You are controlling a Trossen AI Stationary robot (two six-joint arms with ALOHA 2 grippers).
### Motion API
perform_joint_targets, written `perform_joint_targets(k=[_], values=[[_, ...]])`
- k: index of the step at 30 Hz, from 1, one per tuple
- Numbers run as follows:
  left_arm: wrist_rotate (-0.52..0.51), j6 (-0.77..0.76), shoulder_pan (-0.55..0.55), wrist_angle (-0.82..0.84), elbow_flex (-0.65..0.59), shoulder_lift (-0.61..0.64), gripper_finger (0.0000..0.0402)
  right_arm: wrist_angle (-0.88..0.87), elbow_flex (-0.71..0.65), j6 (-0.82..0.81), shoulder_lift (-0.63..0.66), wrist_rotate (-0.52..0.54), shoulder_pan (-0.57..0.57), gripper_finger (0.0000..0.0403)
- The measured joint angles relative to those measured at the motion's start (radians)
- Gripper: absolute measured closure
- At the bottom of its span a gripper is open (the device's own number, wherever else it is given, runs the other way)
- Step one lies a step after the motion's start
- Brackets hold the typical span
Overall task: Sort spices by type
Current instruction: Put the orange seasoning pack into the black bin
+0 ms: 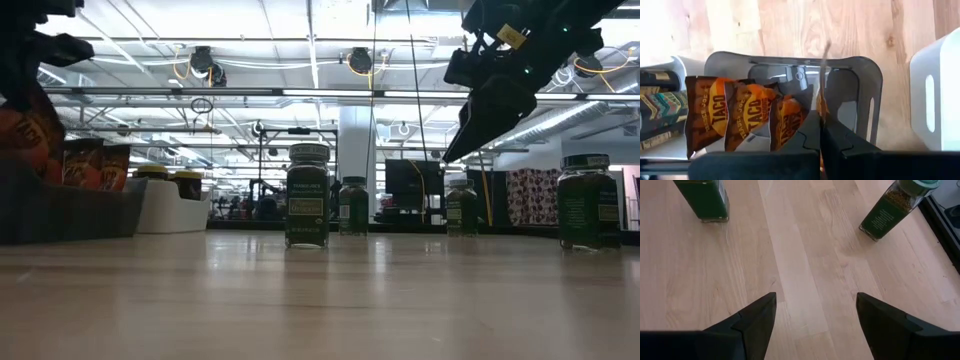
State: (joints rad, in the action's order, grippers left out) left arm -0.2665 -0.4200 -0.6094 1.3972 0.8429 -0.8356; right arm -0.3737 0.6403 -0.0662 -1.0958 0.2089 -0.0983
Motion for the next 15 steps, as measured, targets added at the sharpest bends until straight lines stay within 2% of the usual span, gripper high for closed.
perform_joint_targets(k=[15], values=[[0.013, 0.019, 0.0, 0.004, 0.0, 0.0, 0.0399, 0.003, 0.0, 0.0, 0.0, 0.0, 0.0, 0.0145]])
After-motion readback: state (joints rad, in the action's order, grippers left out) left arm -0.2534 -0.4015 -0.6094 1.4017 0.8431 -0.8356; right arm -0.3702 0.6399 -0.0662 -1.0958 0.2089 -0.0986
